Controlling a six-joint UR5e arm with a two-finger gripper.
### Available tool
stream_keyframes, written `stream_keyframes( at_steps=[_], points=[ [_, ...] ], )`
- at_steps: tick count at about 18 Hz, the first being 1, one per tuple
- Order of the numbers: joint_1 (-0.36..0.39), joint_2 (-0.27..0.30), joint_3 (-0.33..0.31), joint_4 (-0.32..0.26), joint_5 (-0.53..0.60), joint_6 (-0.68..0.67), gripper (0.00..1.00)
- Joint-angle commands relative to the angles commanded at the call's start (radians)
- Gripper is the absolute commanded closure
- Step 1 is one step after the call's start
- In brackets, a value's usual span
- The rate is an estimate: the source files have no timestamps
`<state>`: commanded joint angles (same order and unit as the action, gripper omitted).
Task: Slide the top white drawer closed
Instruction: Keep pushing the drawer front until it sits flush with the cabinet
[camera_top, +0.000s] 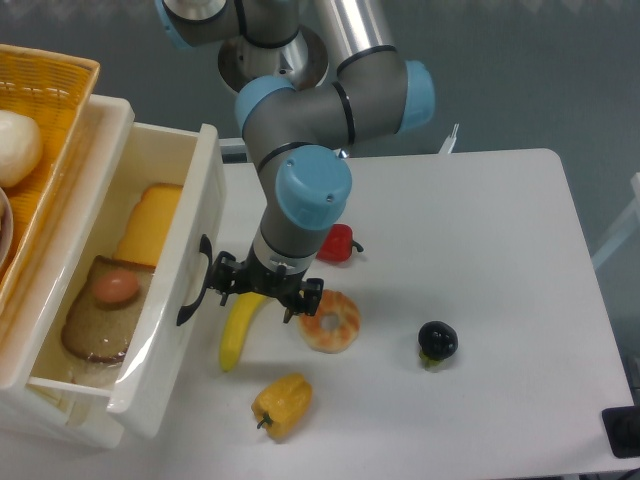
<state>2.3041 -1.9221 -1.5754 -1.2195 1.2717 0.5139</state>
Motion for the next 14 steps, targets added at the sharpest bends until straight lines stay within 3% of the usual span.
stream_keyframes(
  at_steps=[14],
  points=[
    [-0.086, 0.009, -0.002, 0.012, 0.006, 0.003, 0.0]
  ],
)
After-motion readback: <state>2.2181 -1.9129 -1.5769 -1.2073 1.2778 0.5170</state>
